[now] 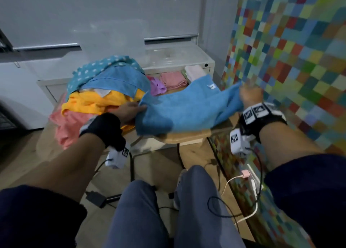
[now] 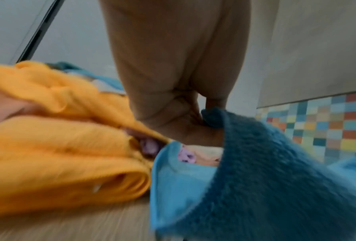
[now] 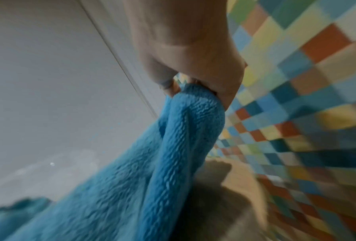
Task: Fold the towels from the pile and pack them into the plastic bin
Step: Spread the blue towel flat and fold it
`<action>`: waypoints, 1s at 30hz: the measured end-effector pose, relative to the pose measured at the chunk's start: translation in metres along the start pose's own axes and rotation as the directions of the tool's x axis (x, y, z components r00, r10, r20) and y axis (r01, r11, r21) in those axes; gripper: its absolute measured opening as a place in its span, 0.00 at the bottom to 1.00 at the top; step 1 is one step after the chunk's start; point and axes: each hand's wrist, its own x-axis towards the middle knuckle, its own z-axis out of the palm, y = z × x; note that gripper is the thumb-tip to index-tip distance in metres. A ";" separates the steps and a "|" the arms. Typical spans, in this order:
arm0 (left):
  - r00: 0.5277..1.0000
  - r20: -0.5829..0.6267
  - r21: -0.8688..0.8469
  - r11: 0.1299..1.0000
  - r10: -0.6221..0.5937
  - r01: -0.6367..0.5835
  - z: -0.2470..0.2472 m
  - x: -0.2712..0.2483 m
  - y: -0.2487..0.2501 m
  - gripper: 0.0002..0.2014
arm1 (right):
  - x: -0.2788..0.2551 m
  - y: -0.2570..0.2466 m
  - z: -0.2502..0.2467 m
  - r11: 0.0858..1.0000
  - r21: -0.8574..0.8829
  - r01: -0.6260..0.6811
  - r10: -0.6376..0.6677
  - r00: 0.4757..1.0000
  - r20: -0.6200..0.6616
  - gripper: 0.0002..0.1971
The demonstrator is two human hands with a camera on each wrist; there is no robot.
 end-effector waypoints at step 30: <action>0.976 -0.218 0.163 0.986 0.006 0.030 0.009 0.051 -0.016 0.08 | 0.026 0.032 0.037 0.869 -0.473 0.143 -0.037 0.973 0.226 0.19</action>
